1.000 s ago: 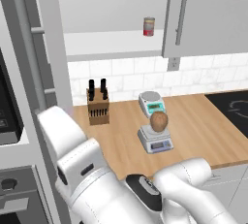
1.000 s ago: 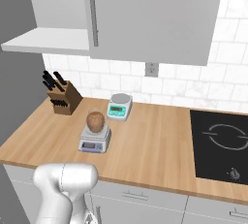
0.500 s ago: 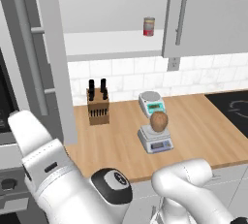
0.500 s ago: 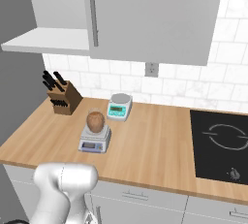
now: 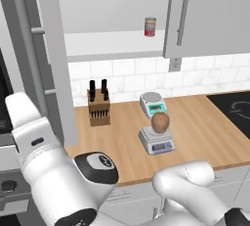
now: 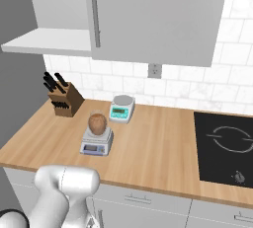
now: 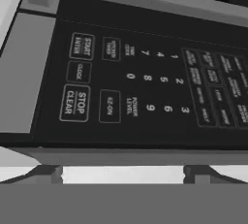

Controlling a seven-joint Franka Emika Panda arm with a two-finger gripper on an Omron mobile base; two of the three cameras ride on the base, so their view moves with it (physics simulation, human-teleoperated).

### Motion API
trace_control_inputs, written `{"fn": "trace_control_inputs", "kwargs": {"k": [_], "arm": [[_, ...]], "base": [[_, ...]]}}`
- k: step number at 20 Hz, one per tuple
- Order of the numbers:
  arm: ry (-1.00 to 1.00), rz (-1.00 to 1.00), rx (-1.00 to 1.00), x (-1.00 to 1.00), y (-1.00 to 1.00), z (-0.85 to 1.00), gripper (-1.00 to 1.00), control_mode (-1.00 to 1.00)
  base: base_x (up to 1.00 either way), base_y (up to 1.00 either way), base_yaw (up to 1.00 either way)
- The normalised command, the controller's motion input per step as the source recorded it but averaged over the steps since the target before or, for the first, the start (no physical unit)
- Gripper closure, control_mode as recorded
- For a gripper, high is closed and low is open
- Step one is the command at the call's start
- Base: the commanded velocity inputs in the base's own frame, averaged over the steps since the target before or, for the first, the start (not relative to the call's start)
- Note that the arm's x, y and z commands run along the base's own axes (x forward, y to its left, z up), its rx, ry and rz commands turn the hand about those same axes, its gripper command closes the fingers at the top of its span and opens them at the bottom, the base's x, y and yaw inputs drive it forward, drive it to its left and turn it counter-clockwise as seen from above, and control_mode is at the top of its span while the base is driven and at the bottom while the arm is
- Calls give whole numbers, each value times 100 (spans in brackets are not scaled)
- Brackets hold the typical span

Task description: Pick the honey bottle and place it on the digital scale for weighing, and close the cabinet.

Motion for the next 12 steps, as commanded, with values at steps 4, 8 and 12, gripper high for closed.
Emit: {"fn": "trace_control_inputs", "kwargs": {"k": [4,8,12], "arm": [[12,-4,0,76,5,-8,-100,-100],[10,-3,0,50,-3,-5,-100,-100],[1,-12,1,1,-47,1,-100,-100]], "base": [[0,0,0],[0,0,0],[0,0,0]]}}
